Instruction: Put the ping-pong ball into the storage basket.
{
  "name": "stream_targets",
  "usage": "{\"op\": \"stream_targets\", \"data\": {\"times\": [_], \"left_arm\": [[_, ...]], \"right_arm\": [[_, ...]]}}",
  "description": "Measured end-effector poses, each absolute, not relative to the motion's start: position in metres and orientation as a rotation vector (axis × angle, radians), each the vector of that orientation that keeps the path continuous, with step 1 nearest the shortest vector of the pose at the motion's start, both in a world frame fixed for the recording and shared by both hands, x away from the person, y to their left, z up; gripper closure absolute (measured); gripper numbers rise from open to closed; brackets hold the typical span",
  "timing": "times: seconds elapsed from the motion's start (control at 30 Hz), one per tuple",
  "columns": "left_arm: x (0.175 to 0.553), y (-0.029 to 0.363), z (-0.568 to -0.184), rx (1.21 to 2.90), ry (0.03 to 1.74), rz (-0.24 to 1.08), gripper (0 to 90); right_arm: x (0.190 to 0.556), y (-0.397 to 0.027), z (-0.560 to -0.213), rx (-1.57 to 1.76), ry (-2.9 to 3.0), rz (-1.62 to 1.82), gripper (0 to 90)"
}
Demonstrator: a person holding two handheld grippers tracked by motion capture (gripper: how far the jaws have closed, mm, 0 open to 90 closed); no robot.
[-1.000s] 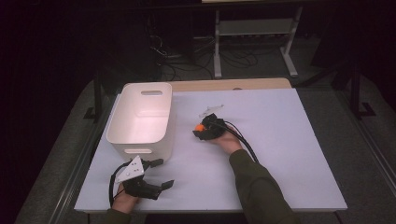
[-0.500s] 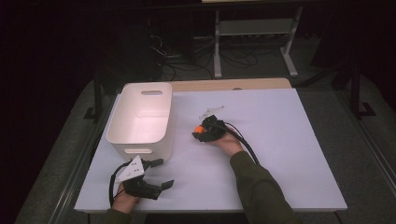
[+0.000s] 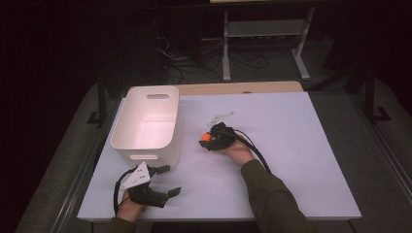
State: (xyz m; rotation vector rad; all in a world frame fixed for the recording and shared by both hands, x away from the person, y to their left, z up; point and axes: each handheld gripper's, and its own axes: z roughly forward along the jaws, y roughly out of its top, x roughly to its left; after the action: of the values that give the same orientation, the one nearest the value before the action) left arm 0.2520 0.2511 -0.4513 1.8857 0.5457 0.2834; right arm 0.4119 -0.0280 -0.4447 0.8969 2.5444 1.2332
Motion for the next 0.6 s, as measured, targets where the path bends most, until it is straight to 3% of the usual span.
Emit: {"op": "stream_targets", "data": {"times": [0.6], "left_arm": [[0.2516,0.2514,-0.4514,1.881,0.542,0.287,14.0]], "right_arm": [[0.4018,-0.0222,-0.437,0.839,2.578,1.243,49.5]]}}
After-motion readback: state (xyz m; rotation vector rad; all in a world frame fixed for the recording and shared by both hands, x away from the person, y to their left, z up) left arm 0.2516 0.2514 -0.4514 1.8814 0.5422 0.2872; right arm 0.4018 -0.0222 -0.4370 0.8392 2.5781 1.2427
